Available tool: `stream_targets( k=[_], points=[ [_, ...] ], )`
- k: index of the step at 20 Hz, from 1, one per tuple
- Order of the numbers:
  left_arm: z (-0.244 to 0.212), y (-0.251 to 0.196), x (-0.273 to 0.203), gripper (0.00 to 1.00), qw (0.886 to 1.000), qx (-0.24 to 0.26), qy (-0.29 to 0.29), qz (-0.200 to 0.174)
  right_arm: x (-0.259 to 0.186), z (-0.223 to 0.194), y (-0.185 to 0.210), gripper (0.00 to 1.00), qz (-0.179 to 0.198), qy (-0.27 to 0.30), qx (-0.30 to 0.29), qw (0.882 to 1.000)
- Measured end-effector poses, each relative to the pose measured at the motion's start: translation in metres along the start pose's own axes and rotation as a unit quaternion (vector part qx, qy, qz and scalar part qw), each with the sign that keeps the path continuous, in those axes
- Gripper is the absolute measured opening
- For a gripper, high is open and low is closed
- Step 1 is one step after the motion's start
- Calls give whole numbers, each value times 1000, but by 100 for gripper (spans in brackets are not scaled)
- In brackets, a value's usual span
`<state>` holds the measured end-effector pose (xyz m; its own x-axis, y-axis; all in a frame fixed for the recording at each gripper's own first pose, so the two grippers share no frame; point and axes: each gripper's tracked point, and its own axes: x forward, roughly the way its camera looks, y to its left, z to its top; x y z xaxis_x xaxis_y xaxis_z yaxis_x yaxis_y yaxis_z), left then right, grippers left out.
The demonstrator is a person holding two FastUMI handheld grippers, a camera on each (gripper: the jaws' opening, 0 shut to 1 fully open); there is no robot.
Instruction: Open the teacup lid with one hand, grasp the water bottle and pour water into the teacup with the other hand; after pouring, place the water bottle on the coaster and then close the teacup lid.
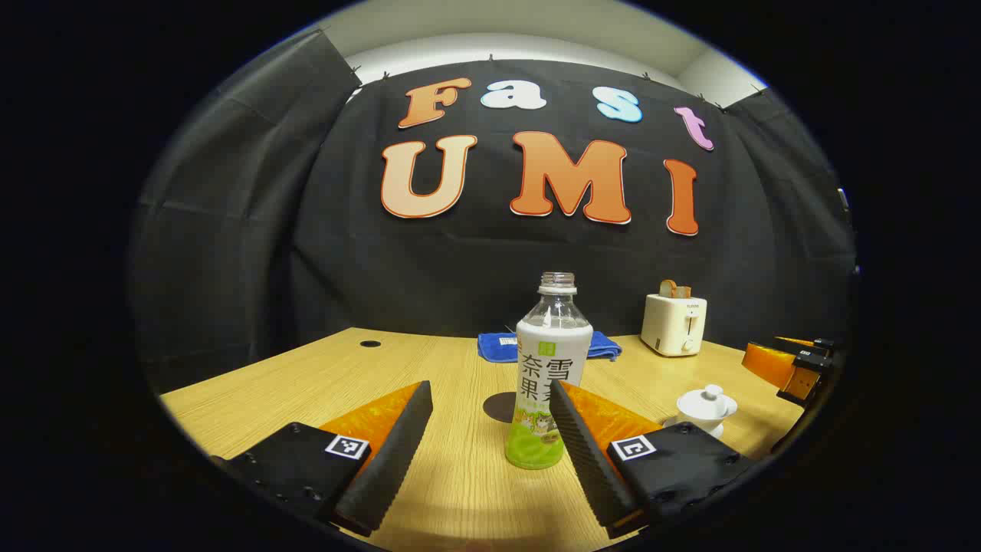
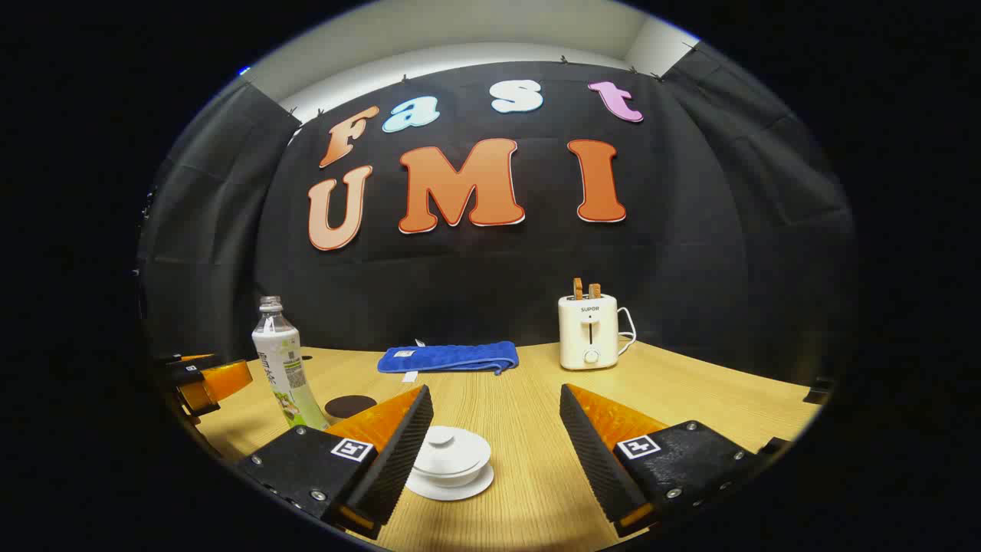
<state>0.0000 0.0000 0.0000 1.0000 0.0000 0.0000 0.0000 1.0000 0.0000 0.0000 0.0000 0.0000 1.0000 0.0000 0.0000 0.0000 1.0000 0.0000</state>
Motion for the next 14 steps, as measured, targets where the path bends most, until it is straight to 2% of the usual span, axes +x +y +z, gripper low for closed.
stream_targets(
  k=[14],
  points=[
    [-2, 2, -1, 99, 1000, 1, 5, 2, 0, -2, -2, 99, -4, 4, -2, 1000]
  ],
)
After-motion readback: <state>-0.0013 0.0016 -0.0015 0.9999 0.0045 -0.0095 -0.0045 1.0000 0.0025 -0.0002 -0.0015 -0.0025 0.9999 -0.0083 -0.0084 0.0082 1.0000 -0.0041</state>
